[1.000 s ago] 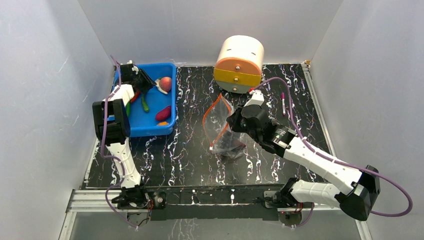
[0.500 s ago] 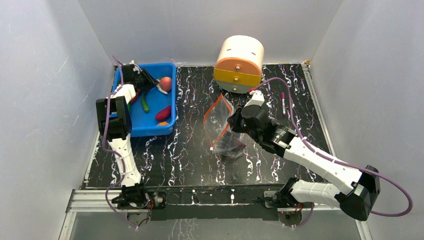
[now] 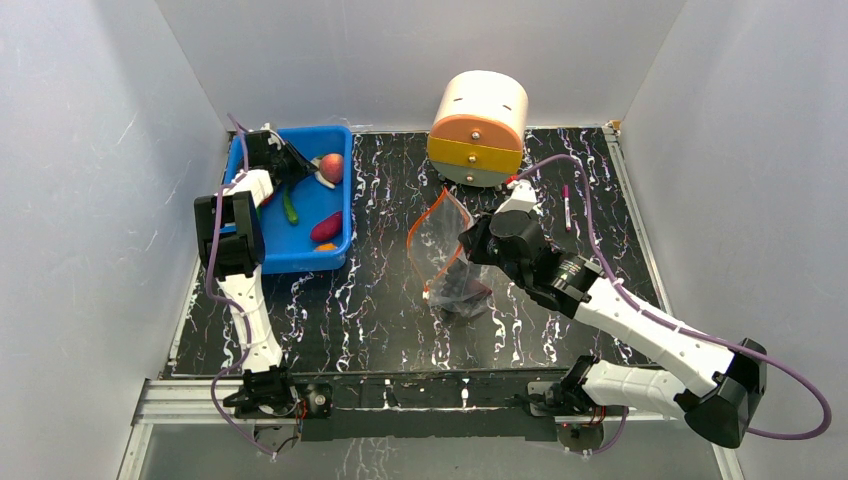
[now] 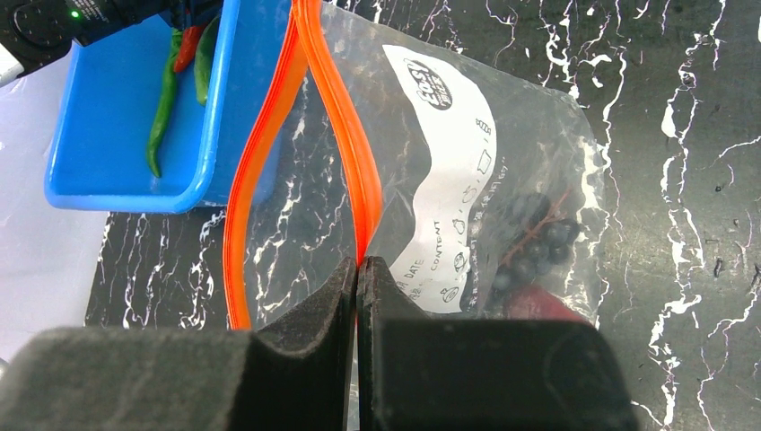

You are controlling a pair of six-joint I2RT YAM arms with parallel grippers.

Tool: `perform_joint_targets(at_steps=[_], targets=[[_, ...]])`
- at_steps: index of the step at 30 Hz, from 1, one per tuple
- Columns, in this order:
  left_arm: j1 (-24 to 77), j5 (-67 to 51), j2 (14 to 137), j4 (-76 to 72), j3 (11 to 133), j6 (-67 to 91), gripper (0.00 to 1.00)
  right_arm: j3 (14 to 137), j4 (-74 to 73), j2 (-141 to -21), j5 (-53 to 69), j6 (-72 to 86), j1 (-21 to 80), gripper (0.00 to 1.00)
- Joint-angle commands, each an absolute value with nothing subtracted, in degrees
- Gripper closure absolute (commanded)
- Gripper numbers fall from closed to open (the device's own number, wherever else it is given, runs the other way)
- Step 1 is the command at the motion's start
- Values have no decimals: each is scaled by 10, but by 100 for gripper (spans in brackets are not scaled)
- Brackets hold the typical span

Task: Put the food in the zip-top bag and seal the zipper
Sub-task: Pick up the fake vegetable from the bin.

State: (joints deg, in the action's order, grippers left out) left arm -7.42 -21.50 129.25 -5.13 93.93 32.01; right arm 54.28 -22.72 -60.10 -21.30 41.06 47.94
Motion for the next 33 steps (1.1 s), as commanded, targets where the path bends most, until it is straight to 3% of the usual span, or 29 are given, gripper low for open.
perform_joint_targets(at_steps=[1, 5, 13, 20, 26, 33], targets=[[-78, -219, 1290, -68, 953, 313, 91, 556, -215, -586, -229, 413, 479, 100], [-78, -193, 1276, -58, 947, 305, 100, 562, -223, -584, -243, 403, 479, 100], [-78, -156, 1215, -24, 915, 297, 100, 563, -229, -568, -246, 399, 479, 100], [-77, -137, 1120, -38, 781, 331, 100, 550, -228, -550, -240, 401, 479, 100], [-77, -114, 1062, 3, 749, 316, 100, 552, -230, -546, -232, 396, 479, 100], [-76, -137, 970, 25, 704, 325, 100, 538, -220, -542, -222, 407, 479, 100]])
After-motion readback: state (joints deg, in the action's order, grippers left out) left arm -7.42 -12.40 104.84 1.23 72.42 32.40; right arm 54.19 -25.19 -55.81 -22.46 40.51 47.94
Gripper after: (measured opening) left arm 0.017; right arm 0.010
